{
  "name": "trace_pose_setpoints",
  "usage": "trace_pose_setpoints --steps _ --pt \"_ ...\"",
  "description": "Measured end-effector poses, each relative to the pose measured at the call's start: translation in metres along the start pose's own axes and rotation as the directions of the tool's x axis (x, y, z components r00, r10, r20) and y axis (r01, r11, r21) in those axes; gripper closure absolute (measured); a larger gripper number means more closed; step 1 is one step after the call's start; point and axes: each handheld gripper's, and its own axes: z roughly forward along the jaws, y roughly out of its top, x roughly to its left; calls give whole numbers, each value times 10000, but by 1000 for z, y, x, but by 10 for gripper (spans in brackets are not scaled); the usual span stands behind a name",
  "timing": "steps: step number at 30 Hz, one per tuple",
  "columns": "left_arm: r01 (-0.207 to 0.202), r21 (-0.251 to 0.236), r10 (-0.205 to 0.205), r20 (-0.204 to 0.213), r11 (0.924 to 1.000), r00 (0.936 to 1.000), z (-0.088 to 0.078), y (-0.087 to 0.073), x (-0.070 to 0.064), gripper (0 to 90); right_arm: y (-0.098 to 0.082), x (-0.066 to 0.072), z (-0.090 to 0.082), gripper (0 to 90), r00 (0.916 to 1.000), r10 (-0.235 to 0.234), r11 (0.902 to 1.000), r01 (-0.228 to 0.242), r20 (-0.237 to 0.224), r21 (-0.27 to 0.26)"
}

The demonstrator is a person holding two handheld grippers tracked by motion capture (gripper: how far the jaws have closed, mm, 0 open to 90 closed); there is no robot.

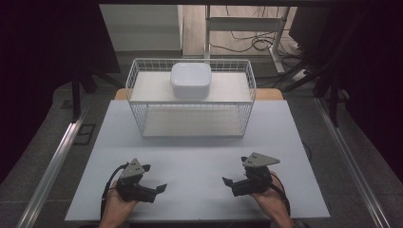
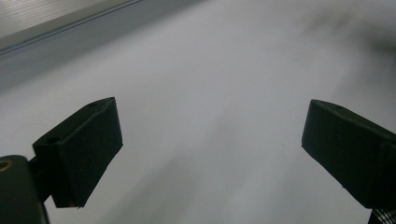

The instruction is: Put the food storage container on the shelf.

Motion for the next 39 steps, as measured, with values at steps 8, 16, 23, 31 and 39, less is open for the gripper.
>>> trace_pose_setpoints --steps 8,16,23,31,39 --pt "228 61 -227 -181 9997 9996 -9 -12 6 46 -10 -4 -6 10 9997 111 9998 -114 200 148" --pt "316 109 -310 -526 9994 9981 -18 -22 11 46 -19 -7 -11 10 9984 60 9995 -78 569 314" --pt "588 37 -583 -741 9983 9955 -30 -32 17 47 -31 -14 -20 10 9960 324 9987 -355 833 359" --pt "929 -3 -926 -854 9957 9920 -41 -43 23 46 -45 -21 -30 10 9921 623 9963 -682 1090 514" --pt "1189 193 -1167 -909 9927 9890 -48 -52 25 52 -61 -24 -35 8 9877 950 9900 -1068 1242 925"
